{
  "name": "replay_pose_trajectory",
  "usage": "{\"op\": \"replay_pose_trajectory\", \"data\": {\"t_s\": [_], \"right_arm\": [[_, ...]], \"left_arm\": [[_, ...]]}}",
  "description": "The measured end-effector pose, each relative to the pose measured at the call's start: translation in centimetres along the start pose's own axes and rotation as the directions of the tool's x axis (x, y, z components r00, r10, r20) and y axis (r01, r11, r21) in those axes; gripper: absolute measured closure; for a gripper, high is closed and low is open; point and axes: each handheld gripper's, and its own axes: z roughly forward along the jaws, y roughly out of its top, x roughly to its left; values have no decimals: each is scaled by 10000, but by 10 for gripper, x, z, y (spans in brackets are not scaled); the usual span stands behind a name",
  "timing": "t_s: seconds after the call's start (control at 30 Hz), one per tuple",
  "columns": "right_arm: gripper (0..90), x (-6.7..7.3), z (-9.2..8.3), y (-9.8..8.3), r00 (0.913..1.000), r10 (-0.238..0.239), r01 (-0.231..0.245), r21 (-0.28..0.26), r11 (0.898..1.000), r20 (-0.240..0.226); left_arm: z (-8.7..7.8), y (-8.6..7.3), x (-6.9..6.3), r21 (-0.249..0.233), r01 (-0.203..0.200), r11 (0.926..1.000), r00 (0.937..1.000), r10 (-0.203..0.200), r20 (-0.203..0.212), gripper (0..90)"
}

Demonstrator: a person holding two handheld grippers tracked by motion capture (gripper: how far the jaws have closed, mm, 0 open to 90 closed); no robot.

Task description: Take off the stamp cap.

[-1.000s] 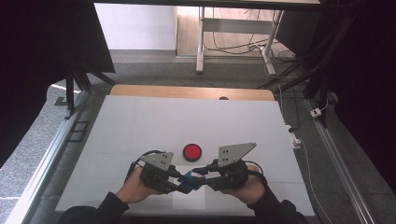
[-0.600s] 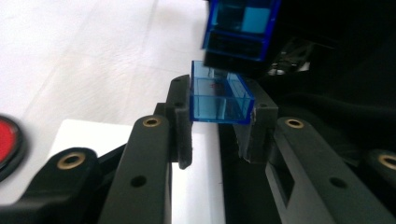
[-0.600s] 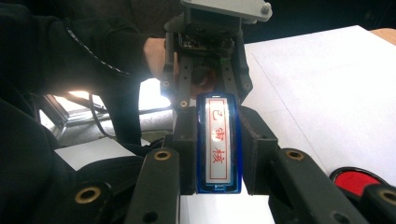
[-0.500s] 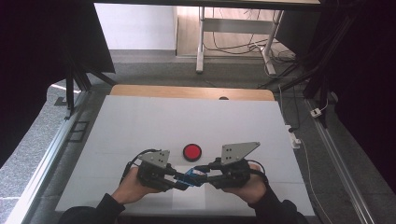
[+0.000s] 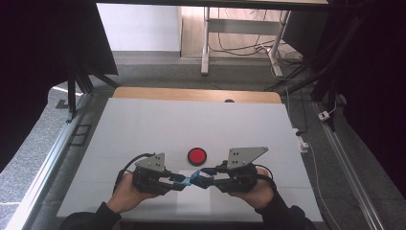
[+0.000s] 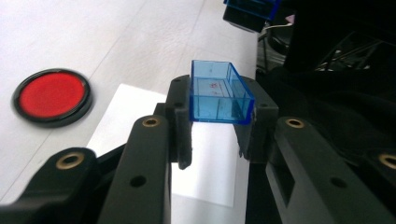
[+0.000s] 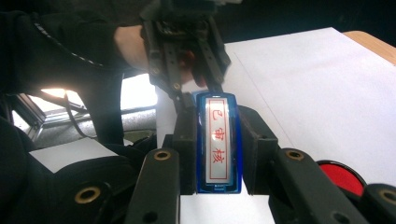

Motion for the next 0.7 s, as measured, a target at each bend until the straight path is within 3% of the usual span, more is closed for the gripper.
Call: {"op": "replay_pose_trajectory", "data": {"t_s": [0.37, 0.47, 0.57, 0.7], "right_arm": [[713, -2, 0, -2, 9990, 62, -73, 250, 9997, 447], [713, -2, 1, -2, 9986, 61, -77, 298, 9995, 523], [713, -2, 1, -2, 9985, 69, -87, 333, 9994, 551], [713, -2, 1, -2, 9983, 78, -98, 342, 9994, 583]], "left_arm": [[-20, -13, -7, 110, 718, 9974, 9942, -706, -816, 691], [-26, -17, -9, 43, 705, 9975, 9917, -697, -1081, 690], [-33, -23, -11, -16, 672, 9977, 9865, -667, -1496, 690], [-42, -32, -12, -224, 1110, 9936, 9772, -1132, -1798, 690]]}}
